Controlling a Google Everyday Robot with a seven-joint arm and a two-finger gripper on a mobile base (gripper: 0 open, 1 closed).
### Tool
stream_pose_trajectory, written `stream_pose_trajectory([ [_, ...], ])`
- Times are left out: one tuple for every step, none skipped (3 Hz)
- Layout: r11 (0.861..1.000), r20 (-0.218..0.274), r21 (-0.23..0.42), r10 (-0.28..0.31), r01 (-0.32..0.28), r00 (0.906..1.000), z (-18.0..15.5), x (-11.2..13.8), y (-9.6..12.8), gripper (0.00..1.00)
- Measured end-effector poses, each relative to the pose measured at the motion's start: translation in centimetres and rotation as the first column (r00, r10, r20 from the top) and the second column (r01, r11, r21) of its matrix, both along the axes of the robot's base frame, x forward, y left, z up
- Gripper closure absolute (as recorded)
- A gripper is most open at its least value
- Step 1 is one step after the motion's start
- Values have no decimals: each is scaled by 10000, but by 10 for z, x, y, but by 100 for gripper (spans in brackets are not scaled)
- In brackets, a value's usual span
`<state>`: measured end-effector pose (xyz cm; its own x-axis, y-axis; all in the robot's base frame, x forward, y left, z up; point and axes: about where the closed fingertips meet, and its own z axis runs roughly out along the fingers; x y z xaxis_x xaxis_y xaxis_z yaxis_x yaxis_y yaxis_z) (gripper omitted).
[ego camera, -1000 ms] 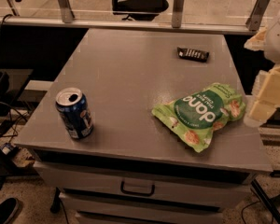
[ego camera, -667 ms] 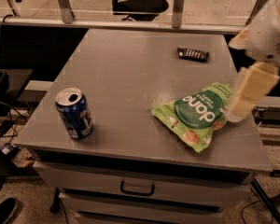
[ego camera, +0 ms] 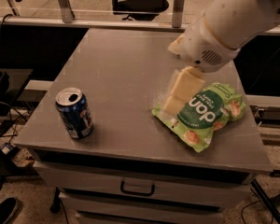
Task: Knock pepsi can over
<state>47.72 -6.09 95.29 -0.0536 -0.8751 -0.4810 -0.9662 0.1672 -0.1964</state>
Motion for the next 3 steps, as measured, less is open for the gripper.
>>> stream_pose_trajectory([
  [9964,-84,628,570,-564,9983,-9,-2,40,0],
  [9858,-127,1254,1140,-1115,9934,-25,-11,91,0],
  [9786,-147,1531,1412,-1373,9899,-34,-15,121,0],
])
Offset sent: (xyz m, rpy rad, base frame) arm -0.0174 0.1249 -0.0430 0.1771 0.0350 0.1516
